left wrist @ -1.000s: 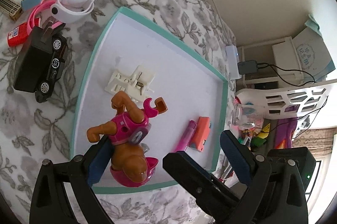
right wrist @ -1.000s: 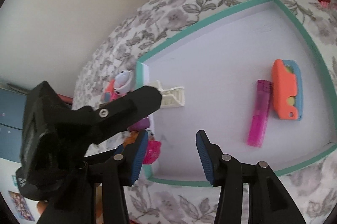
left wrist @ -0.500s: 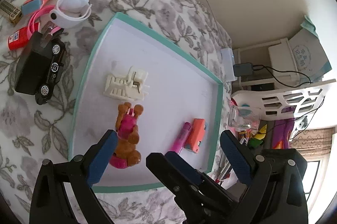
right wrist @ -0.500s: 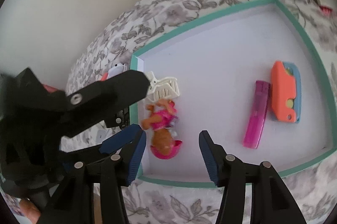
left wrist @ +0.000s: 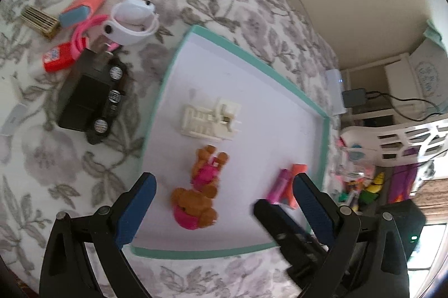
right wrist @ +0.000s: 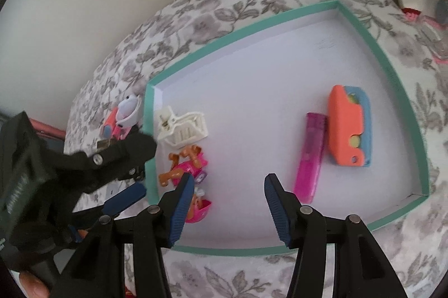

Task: Organize rigid objects
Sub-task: 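Lower the pink toy figure into the tray and open the left gripper, then grasp the white adapter with the left gripper while the right grasps the black charger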

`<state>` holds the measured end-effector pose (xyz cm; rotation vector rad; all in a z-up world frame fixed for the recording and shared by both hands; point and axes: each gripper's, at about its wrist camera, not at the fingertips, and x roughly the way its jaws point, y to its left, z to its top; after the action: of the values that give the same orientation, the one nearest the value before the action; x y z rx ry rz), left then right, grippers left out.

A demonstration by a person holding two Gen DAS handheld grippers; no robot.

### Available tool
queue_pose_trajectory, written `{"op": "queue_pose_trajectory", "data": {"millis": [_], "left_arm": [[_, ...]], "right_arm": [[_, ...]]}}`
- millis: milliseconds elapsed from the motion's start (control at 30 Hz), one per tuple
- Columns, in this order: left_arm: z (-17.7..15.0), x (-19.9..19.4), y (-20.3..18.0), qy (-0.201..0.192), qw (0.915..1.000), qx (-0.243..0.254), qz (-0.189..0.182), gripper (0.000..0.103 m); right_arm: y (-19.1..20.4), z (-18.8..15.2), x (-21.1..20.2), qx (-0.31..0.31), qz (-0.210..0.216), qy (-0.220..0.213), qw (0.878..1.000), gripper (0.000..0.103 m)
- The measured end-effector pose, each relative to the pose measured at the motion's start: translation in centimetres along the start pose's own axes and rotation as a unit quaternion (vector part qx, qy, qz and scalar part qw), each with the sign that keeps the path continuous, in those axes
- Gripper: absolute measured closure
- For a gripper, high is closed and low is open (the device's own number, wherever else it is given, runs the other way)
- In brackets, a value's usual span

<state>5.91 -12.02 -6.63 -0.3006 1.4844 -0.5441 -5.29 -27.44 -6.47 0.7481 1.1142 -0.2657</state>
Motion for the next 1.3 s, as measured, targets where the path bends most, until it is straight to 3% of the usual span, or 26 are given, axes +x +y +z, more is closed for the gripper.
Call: {"op": "queue_pose_trajectory", "data": {"millis": [233, 500, 967, 1100, 1300], "left_arm": [[0.1, -0.5, -0.1, -0.031, 0.9956, 0.030, 0.083, 0.005], [0.3, -1.3, 0.2, -0.059, 0.9867, 0.048, 0.144, 0.005], [0.3, -2.3, 0.7, -0.092, 0.9487, 0.091, 0.288, 0.004], [0.7, -3.7, 1.4, -0.100, 0.9423, 0.090, 0.306, 0.004], [1.8, -8.5, 3.6, -0.155, 0.9270, 0.075, 0.333, 0.004]], "right_arm": [[-0.4, 0.3, -0.8, -0.003, -0.057, -0.031, 0.998, 0.047], [-0.2, 0.5, -1.1, -0.020, -0.097, -0.049, 0.994, 0.039], [0.4, 0.4, -0.7, -0.050, -0.138, -0.065, 0.987, 0.004], [1.0, 0.3, -0.5, -0.067, -0.148, -0.071, 0.984, 0.002], [3.6, 0.1, -0.8, -0.109, -0.154, -0.093, 0.978, 0.002]]}}
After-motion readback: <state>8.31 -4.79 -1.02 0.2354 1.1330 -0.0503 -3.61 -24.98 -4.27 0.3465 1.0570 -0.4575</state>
